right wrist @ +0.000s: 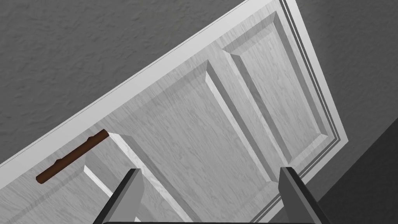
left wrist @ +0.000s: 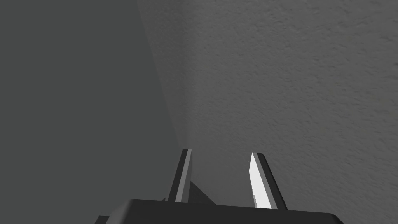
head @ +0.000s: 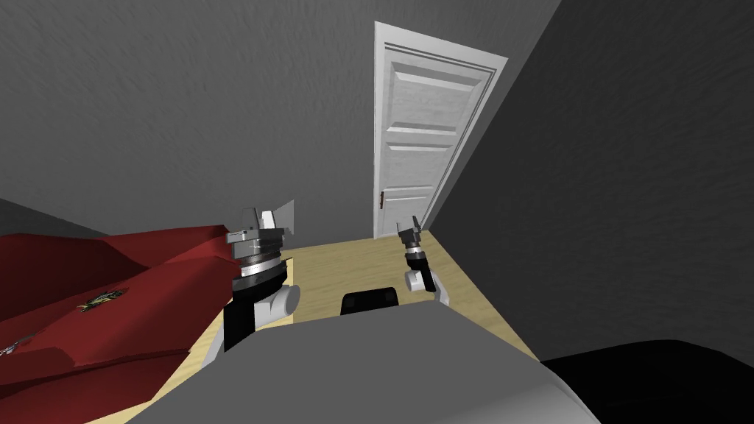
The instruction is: Pull the door open
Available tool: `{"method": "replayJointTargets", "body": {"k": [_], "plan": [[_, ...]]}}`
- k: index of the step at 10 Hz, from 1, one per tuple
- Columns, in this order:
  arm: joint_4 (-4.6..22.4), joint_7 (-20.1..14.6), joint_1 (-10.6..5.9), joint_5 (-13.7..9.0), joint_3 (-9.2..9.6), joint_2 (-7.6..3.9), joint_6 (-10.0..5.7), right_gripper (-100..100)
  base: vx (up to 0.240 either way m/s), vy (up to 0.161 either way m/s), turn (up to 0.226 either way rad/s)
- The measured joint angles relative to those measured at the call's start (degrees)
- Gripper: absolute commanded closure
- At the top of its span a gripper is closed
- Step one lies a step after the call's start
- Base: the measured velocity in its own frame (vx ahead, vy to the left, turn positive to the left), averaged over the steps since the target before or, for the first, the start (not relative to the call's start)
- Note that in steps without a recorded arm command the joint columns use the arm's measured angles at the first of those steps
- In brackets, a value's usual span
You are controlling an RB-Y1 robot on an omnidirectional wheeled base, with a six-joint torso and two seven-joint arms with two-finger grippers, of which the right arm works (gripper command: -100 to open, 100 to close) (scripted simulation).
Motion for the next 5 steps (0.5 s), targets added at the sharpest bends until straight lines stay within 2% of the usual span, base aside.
{"method": "replayJointTargets", "body": {"k": [2, 3, 5], "plan": [[2.54, -2.47, -0.73, 0.20, 0.75, -0.09, -0.84, -100, 0.097, 0.024, -0.052], [4.00, -4.03, -1.60, 0.04, 0.66, -0.61, -1.12, -100, 0.089, 0.002, -0.047], [6.82, -6.77, -2.74, 0.13, 1.16, -0.84, -1.88, -100, 0.099, 0.021, -0.054]]}}
